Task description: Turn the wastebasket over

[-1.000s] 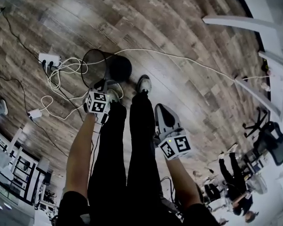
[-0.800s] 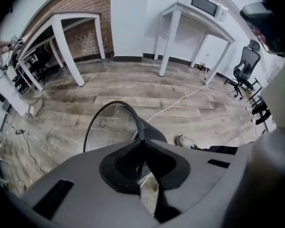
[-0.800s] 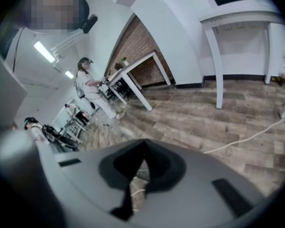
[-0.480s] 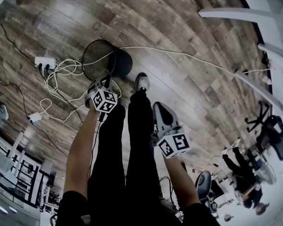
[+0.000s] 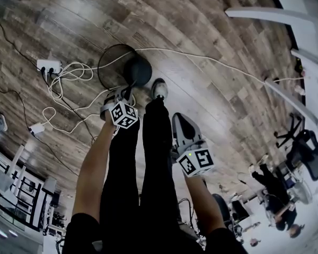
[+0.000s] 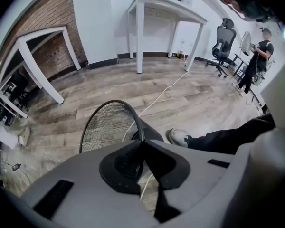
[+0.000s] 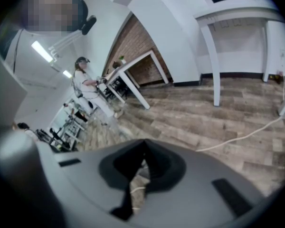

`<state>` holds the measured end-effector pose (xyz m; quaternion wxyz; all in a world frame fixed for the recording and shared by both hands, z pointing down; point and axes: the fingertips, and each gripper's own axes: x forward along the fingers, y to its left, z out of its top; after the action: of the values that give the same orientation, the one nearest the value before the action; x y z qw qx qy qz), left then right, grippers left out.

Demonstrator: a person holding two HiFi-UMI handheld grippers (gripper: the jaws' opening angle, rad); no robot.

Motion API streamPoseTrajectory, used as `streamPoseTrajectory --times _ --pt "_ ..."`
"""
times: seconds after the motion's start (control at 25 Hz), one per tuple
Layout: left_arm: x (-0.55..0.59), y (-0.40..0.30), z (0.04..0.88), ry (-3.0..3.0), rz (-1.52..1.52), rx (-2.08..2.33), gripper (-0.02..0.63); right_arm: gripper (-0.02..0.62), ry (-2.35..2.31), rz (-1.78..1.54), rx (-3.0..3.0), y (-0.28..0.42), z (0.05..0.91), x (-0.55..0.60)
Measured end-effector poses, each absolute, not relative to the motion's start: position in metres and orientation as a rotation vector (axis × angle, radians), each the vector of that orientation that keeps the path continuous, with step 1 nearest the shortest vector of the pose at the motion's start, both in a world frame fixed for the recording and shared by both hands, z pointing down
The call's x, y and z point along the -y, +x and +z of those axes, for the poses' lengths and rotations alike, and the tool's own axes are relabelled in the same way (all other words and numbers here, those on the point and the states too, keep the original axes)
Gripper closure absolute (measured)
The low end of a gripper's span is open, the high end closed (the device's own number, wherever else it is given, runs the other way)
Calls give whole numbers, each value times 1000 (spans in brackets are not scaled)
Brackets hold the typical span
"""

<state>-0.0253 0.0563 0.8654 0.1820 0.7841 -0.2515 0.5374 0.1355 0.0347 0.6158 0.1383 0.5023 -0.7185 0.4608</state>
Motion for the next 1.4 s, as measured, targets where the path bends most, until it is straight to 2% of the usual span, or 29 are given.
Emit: streamPoseTrajectory --times 0.36,1.4 --pt "-82 1 872 2224 1388 582 551 563 1464 1342 2061 130 622 -47" --pt "-162 48 906 2159 1255 243 541 563 1513 1365 2006 141 643 -81"
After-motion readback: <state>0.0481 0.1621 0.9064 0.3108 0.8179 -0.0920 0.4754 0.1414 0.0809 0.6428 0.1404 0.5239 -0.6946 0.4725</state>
